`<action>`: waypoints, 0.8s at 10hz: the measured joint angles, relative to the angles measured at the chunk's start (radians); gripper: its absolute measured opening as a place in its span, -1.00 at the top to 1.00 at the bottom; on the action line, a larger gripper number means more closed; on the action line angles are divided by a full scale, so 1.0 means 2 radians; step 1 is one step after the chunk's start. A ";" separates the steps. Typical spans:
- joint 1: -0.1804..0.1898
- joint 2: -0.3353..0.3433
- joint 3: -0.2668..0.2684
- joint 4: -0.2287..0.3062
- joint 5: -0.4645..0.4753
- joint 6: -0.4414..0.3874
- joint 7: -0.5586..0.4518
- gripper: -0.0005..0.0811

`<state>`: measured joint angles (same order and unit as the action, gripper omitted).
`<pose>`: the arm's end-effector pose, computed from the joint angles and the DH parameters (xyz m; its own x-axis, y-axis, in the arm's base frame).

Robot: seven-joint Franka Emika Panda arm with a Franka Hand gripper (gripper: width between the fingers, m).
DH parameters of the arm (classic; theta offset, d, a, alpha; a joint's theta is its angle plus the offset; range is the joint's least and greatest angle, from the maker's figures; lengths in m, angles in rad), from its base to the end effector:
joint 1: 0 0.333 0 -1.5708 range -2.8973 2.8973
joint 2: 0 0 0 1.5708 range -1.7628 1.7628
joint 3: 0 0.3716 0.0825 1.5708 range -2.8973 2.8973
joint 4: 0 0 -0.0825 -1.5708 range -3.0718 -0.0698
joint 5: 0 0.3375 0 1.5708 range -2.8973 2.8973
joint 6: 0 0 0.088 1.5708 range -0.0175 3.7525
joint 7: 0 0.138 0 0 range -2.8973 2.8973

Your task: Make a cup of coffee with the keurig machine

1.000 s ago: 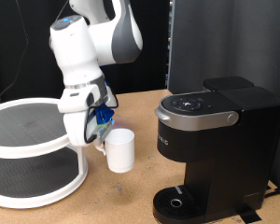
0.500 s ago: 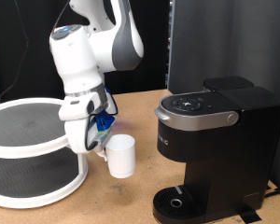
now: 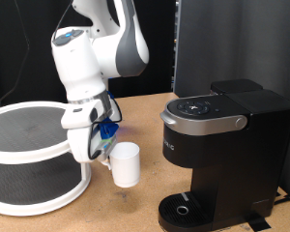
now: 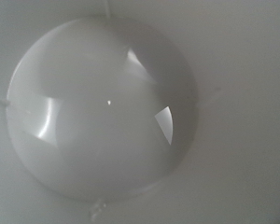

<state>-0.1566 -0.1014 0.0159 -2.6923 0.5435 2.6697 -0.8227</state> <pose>0.3831 -0.0625 0.3348 0.9617 0.1812 0.2057 0.2182 -0.9602 -0.1741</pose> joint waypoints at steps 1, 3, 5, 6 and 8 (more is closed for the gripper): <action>0.003 0.008 0.003 -0.001 0.009 0.013 -0.002 0.82; 0.009 0.029 0.013 -0.002 0.034 0.039 -0.012 0.82; 0.016 0.048 0.024 -0.001 0.059 0.061 -0.028 0.82; 0.018 0.057 0.029 -0.001 0.071 0.071 -0.035 0.82; 0.019 0.071 0.042 0.002 0.102 0.086 -0.054 0.82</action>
<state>-0.1179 0.0403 0.1009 -2.6886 0.7482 2.8419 -0.9301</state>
